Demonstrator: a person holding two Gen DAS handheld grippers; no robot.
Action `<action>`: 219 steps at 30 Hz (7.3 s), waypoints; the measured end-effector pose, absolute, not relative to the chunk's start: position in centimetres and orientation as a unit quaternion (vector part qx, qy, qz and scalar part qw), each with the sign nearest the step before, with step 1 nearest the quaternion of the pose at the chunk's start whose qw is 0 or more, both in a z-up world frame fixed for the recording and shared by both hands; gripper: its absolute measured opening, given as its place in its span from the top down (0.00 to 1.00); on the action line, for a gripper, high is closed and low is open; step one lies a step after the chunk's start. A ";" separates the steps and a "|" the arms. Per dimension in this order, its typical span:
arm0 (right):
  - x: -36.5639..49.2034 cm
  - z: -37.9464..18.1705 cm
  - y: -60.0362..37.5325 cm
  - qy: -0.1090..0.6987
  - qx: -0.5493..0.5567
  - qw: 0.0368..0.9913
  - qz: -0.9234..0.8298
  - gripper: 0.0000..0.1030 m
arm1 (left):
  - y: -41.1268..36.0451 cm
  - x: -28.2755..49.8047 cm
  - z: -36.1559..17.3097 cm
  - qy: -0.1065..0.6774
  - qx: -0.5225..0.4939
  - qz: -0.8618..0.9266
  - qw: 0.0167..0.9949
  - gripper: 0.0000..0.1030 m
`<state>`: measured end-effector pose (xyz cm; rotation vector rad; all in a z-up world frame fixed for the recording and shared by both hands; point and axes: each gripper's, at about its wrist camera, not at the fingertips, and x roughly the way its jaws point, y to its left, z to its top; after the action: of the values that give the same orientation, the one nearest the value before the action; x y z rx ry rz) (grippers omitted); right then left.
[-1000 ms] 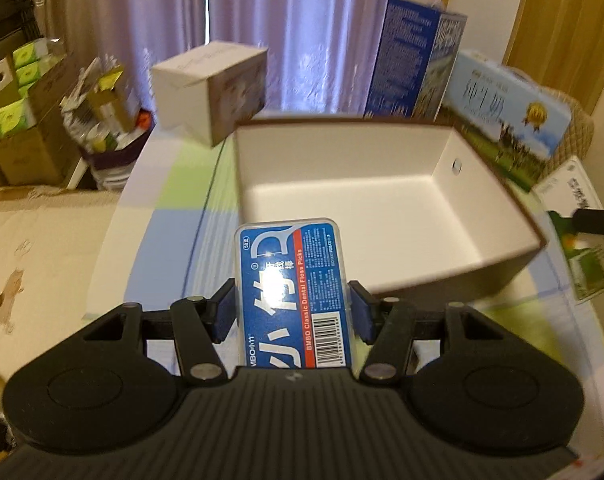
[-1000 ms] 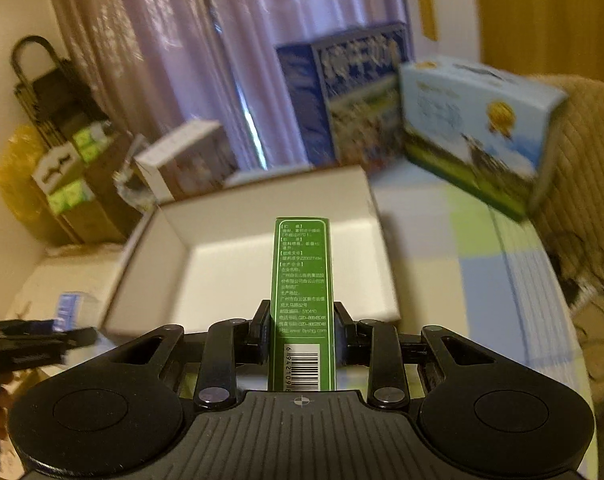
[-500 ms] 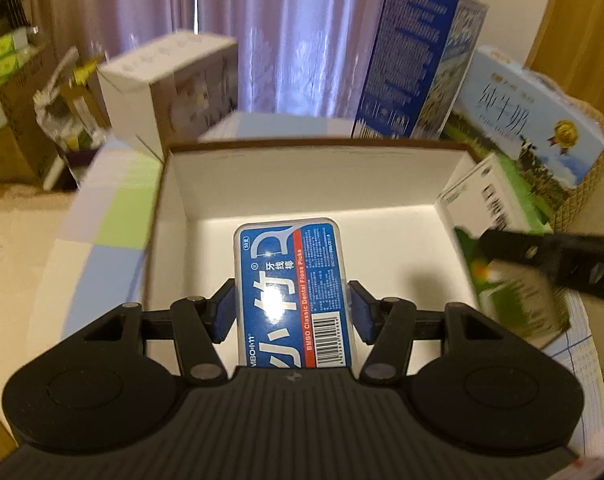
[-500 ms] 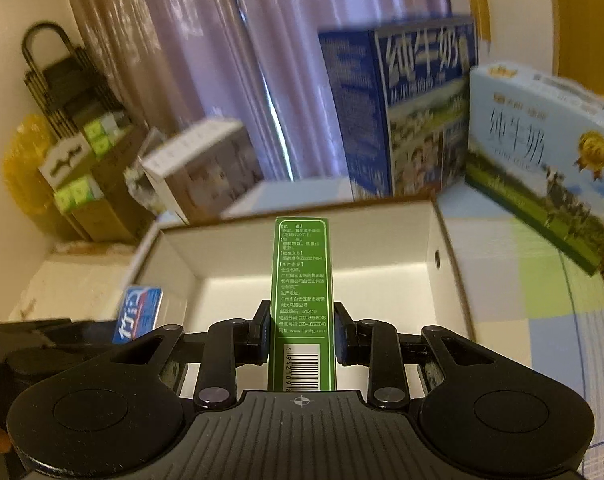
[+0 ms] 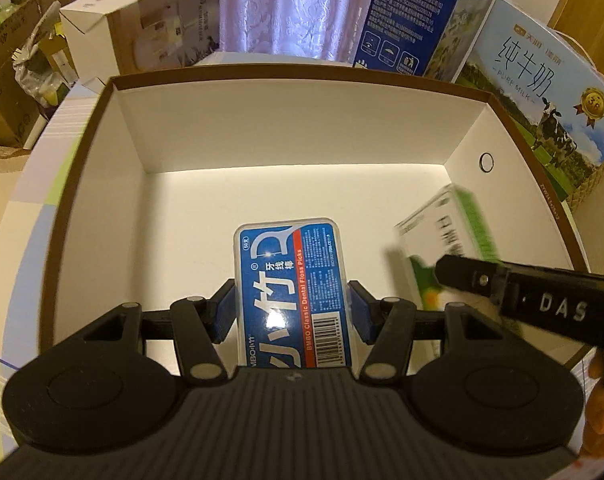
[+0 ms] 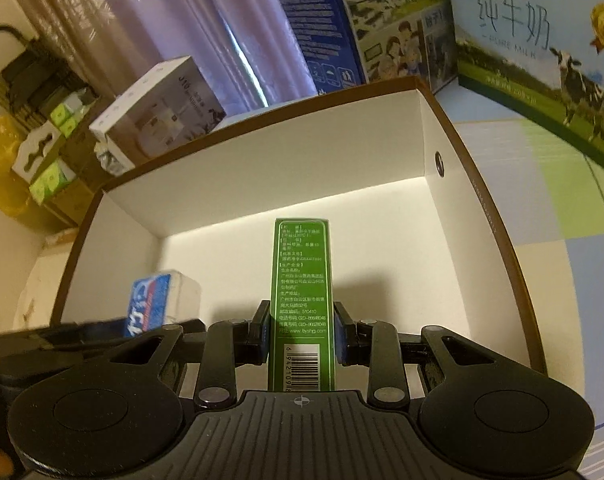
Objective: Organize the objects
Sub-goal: 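Carry both boxes into the brown box and open both tools to release, then withdraw both tools from the brown box back over the table items, then grasp the yellow snack pouch with left tool while right tool grasps the white pill bottle, then carry pouch and pill bottle into the brown box and open both tools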
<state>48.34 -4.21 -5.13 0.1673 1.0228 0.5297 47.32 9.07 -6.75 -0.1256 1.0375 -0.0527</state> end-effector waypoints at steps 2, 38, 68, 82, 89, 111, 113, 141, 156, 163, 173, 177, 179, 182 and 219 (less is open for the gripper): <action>48.6 -4.8 -4.5 0.478 0.099 0.833 0.260 0.74 | 8.9 47.4 -6.9 0.496 -0.060 -0.028 0.866 0.48; 35.1 2.7 -11.4 0.402 0.103 0.871 0.262 0.71 | 11.9 33.0 1.1 0.430 -0.045 0.005 0.902 0.12; 28.8 3.0 -16.4 0.438 0.077 0.858 0.256 0.34 | 9.5 22.7 2.0 0.426 -0.035 0.048 0.903 0.01; 26.8 2.9 -16.5 0.437 0.034 0.857 0.272 0.26 | 8.5 20.2 1.9 0.421 -0.029 0.064 0.905 0.01; 26.4 2.8 -16.6 0.437 0.021 0.855 0.278 0.26 | 8.2 19.2 1.7 0.425 -0.027 0.070 0.902 0.01; 24.7 -1.6 -20.2 0.483 0.004 0.832 0.273 0.27 | 8.3 17.2 -0.6 0.455 -0.010 0.083 0.887 0.01; 24.5 -2.3 -20.3 0.487 -0.001 0.831 0.270 0.27 | 8.4 17.2 -1.0 0.459 -0.012 0.082 0.885 0.01; 25.4 -7.7 -17.9 0.478 -0.047 0.838 0.259 0.55 | 9.3 17.7 -6.2 0.505 -0.050 0.048 0.861 0.06; 27.4 -10.6 -16.9 0.481 -0.063 0.838 0.249 0.76 | 8.7 19.1 -9.1 0.525 -0.105 0.001 0.845 0.09; 27.1 -10.5 -18.1 0.484 -0.056 0.840 0.241 0.77 | 8.1 20.4 -10.9 0.525 -0.140 -0.031 0.839 0.17; 26.4 -10.2 -22.2 0.490 -0.031 0.848 0.200 0.76 | 7.0 21.4 -11.6 0.527 -0.168 -0.059 0.831 0.66; 26.2 -10.0 -23.3 0.490 -0.025 0.851 0.187 0.77 | 6.4 21.4 -10.7 0.519 -0.165 -0.064 0.836 0.74; 26.2 -10.0 -23.8 0.490 -0.022 0.852 0.182 0.77 | 6.2 21.5 -10.1 0.514 -0.166 -0.069 0.839 0.80; 26.1 -10.0 -24.2 0.490 -0.020 0.854 0.177 0.77 | 5.6 22.1 -9.5 0.510 -0.157 -0.069 0.843 0.80; 27.1 -4.6 -21.9 0.448 0.002 0.859 0.247 0.77 | 9.3 22.7 -2.9 0.438 -0.090 -0.033 0.894 0.81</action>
<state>27.08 -21.93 -4.62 0.0033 0.9416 0.5193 22.74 9.30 -2.93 -0.1869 0.9085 -0.0677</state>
